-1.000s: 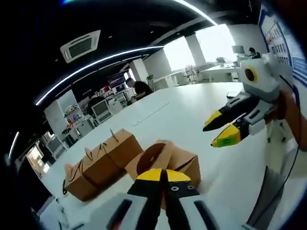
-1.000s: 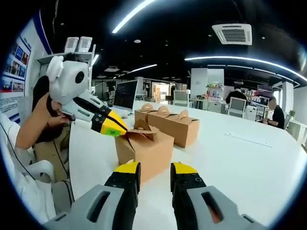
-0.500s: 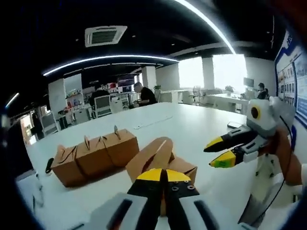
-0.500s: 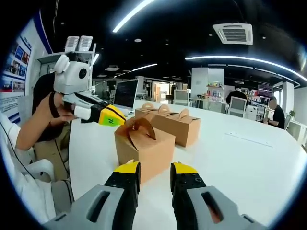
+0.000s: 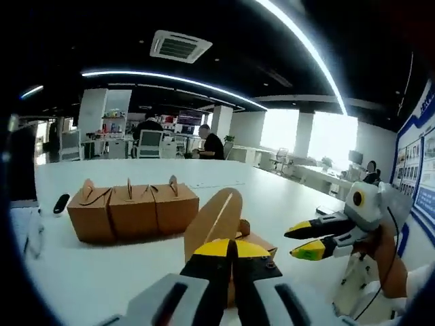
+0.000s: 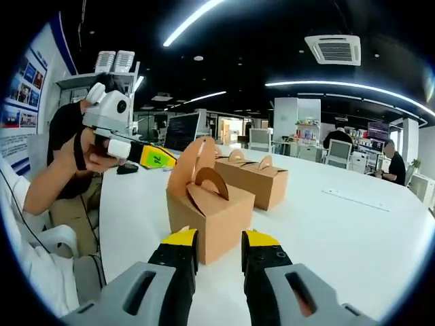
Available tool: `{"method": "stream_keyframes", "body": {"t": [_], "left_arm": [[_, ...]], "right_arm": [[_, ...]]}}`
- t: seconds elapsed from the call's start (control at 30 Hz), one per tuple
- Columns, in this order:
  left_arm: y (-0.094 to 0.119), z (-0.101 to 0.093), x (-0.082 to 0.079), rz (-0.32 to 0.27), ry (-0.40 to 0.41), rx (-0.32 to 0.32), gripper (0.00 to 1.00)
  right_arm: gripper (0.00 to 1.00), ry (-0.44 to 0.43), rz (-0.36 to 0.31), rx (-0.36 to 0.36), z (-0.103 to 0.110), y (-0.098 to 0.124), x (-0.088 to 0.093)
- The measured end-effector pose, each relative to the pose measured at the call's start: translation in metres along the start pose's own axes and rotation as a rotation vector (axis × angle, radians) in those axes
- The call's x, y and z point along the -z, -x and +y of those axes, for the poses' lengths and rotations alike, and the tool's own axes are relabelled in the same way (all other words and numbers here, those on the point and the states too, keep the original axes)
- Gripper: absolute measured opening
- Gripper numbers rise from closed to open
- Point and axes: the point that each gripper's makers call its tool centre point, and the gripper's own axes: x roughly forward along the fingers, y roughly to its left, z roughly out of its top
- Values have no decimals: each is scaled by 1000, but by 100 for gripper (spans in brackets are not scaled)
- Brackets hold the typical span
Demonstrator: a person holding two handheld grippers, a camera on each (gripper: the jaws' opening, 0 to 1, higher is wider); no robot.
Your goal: Pick up one paper box from the group, open the paper box, and remove the item inside
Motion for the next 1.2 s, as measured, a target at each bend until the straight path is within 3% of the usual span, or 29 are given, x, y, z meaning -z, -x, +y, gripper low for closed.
{"method": "stream_keyframes", "body": {"t": [0.17,0.3,0.4,0.57,0.73,0.83,1.0,1.07,1.2], "left_arm": [[4,6,0,-22,41,-8,3],[8,11,0,-53,115,1,3],[14,14,-3,-93,216,28,3],[20,21,-4,-113,254,29,3],[19,16,7,-54,-51,-38,4],[18,8,7,-51,-175,-67,5],[13,-12,1,-52,-381,-101,34],[11,-18,-2,-51,-434,-117,35],[0,-42,-17,-44,-637,-197,37]], "right_arm": [[26,-1,2,-1,1,-1,0],[26,1,6,-6,3,-3,1],[26,3,9,-10,4,-3,2],[26,2,9,-10,5,-3,2],[26,4,11,-14,6,-5,3],[26,6,15,-17,7,-6,4],[26,4,17,-13,6,-4,5],[26,3,17,-13,5,-4,5],[26,5,21,-18,6,-5,6]]}}
